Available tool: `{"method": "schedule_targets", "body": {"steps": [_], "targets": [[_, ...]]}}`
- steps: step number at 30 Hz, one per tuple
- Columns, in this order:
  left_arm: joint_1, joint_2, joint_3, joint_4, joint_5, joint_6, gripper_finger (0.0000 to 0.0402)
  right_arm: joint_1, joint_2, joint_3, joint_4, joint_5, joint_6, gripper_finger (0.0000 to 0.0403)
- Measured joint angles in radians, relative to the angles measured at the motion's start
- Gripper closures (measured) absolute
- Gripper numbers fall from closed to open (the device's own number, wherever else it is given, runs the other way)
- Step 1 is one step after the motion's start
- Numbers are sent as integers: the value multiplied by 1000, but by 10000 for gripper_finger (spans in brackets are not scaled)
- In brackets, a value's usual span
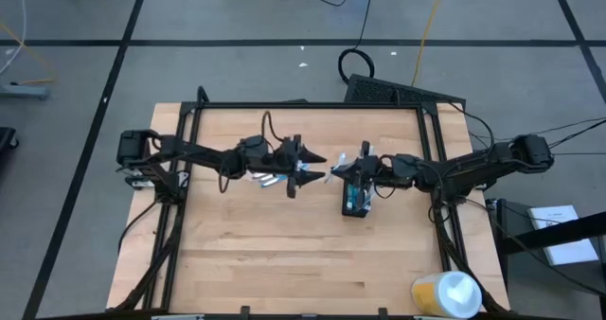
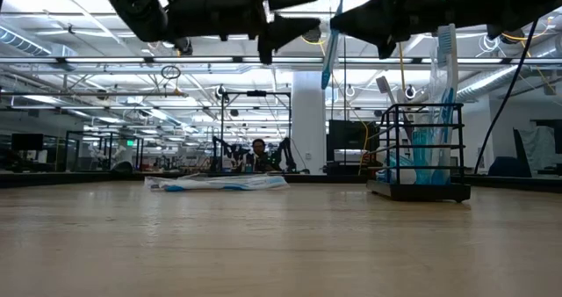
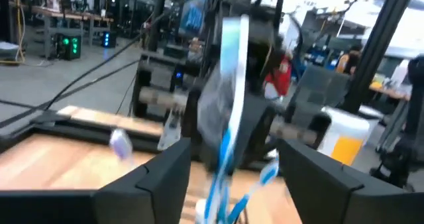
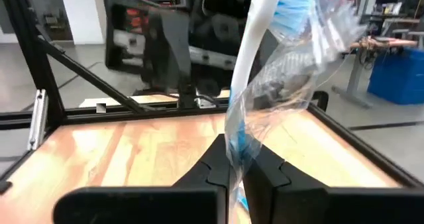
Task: Pick & Place toothbrushing station
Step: Put the blue toothbrush into the bottom section of the mesh organizer
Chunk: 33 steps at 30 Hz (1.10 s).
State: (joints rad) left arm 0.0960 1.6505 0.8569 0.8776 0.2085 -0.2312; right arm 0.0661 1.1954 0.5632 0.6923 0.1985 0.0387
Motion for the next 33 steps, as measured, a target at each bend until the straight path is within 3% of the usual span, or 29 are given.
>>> {"method": "schedule_targets", "body": {"steps": [4,8,18,23,29,33], "targets": [[-6,14,116,-156,1,-19,159,-1,17,0,8,-27,13,393],[-20,41,230,-359,1,66,159,-4,19,0,4,-20,13,393],[-31,41,266,-382,-46,127,167,-3,19,0,-1,-21,13,393],[-29,41,266,-375,-53,132,235,-4,19,0,-1,-45,18,393],[-15,41,266,-375,-48,120,374,-5,19,0,-5,-40,27,393],[-14,41,266,-367,-43,118,384,-5,18,0,-11,-41,26,393]]}}
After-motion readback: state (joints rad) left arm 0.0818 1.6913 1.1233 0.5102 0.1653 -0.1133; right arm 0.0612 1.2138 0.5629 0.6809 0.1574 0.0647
